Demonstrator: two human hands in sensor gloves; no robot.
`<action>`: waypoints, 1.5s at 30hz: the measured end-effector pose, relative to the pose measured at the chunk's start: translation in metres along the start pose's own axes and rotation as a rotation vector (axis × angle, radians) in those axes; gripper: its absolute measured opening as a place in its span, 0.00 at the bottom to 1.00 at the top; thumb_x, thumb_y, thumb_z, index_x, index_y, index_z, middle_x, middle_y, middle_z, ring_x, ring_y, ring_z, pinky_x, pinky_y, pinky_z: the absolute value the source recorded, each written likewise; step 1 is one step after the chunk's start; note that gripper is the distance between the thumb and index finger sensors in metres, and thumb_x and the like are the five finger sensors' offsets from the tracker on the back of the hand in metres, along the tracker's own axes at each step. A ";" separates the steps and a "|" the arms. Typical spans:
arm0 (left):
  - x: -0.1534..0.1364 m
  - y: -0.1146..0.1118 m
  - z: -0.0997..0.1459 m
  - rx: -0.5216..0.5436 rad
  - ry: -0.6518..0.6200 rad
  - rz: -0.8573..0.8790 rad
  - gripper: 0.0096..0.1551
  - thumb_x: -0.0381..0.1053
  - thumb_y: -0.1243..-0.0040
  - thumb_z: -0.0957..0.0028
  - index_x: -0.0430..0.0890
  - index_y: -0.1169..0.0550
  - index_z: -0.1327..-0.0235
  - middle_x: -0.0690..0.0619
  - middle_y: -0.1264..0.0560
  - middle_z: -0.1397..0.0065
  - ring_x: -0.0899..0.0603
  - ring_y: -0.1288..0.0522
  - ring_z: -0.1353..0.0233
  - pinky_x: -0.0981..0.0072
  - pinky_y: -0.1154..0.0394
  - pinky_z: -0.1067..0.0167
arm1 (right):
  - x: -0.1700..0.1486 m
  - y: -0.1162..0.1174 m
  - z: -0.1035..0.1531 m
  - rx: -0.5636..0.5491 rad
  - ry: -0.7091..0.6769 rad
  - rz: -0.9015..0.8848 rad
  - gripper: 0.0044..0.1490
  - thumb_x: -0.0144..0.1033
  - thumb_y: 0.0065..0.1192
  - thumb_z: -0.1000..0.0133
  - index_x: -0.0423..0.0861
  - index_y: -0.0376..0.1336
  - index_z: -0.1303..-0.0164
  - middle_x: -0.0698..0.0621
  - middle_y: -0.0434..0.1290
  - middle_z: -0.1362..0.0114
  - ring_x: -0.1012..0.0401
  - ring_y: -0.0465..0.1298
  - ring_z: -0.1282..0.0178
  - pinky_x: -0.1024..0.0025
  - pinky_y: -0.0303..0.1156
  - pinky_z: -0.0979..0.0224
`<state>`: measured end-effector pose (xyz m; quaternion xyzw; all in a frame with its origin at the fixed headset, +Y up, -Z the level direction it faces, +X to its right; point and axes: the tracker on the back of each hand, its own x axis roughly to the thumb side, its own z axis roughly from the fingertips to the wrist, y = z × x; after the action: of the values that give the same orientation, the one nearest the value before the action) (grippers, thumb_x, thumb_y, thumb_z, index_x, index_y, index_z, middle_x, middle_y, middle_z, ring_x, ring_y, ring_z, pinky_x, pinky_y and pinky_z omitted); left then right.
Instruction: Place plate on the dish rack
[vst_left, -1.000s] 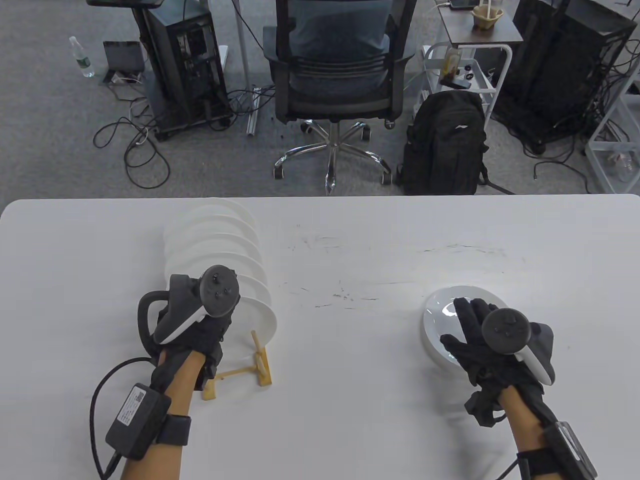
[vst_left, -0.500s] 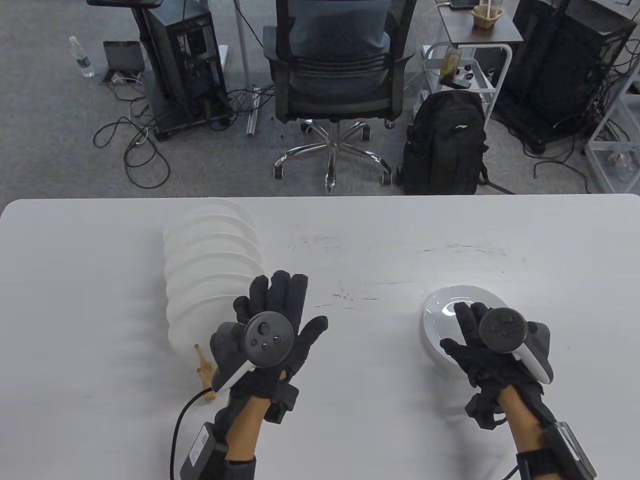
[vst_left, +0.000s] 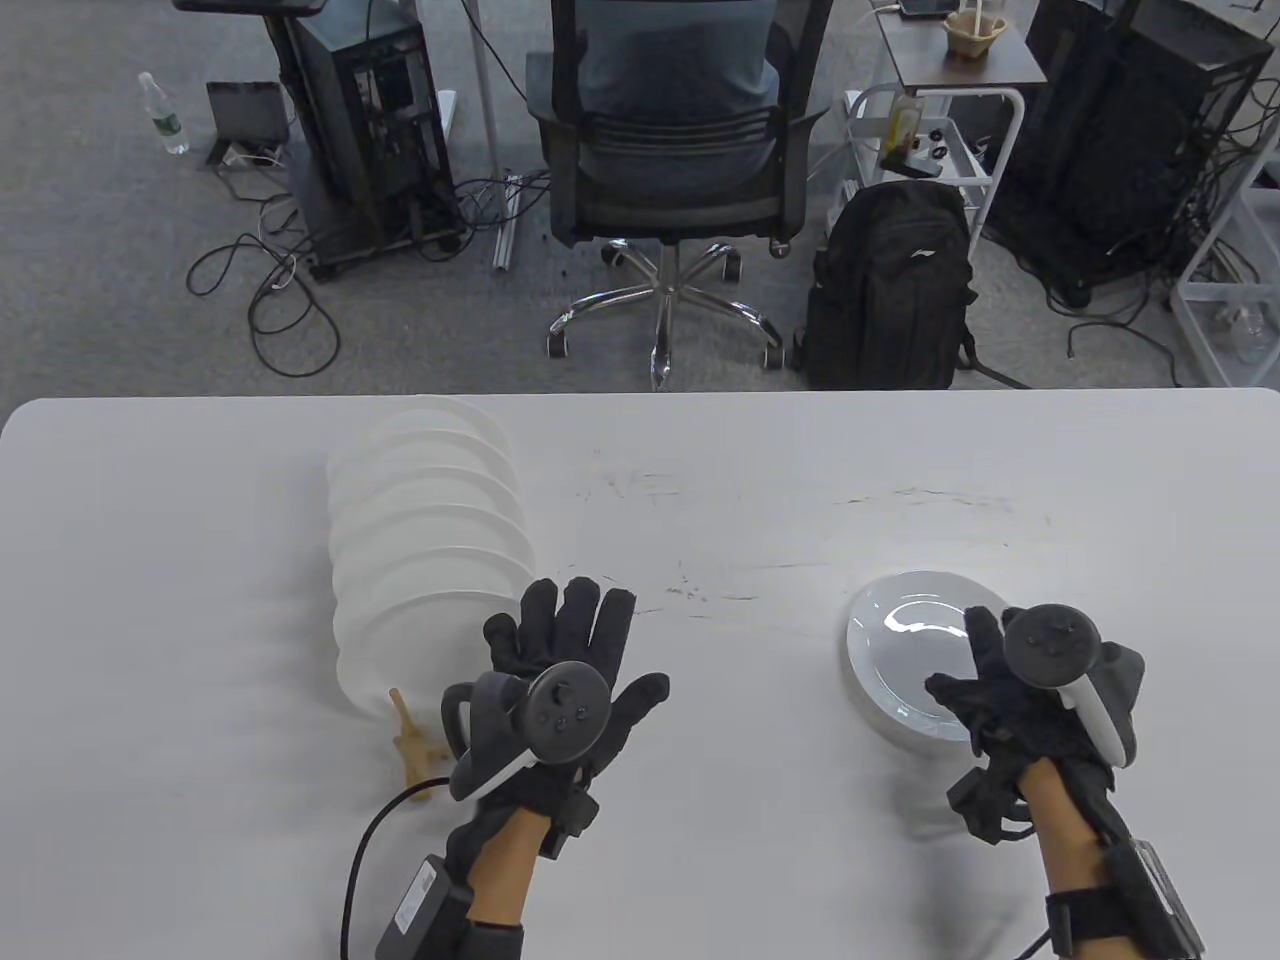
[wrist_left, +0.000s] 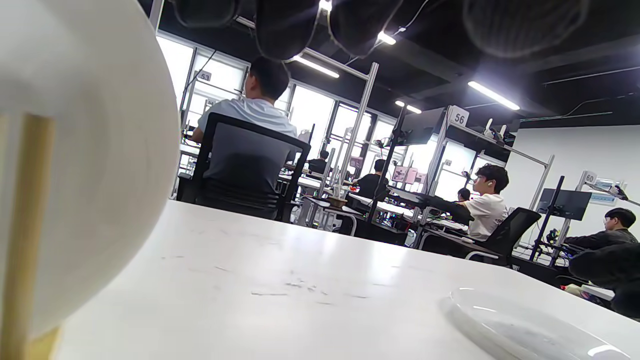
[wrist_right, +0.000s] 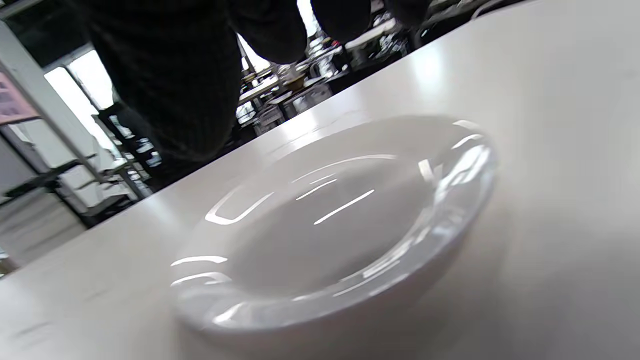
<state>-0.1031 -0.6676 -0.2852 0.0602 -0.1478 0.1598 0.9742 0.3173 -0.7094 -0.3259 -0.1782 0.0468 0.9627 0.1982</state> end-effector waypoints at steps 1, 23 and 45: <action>0.000 -0.001 0.000 -0.004 0.000 -0.001 0.49 0.71 0.50 0.47 0.51 0.43 0.15 0.40 0.47 0.12 0.20 0.52 0.16 0.18 0.54 0.31 | -0.006 0.004 -0.004 0.011 0.045 0.039 0.49 0.41 0.69 0.48 0.48 0.49 0.18 0.35 0.41 0.14 0.30 0.48 0.19 0.30 0.46 0.21; -0.005 -0.006 -0.001 -0.069 0.006 0.049 0.49 0.70 0.50 0.46 0.50 0.44 0.14 0.39 0.48 0.12 0.19 0.54 0.17 0.19 0.55 0.31 | -0.078 0.012 -0.021 0.103 0.452 -0.568 0.42 0.33 0.67 0.48 0.30 0.55 0.28 0.46 0.72 0.44 0.59 0.83 0.67 0.67 0.82 0.64; 0.016 -0.023 -0.002 -0.219 -0.023 0.898 0.60 0.71 0.48 0.46 0.32 0.52 0.18 0.30 0.41 0.19 0.25 0.27 0.28 0.31 0.33 0.33 | 0.051 0.037 0.033 0.749 -0.306 -1.444 0.33 0.31 0.56 0.42 0.43 0.52 0.26 0.50 0.62 0.37 0.48 0.73 0.47 0.46 0.71 0.41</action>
<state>-0.0804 -0.6837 -0.2832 -0.1112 -0.1861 0.5489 0.8073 0.2481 -0.7194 -0.3129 0.0465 0.2110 0.5328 0.8182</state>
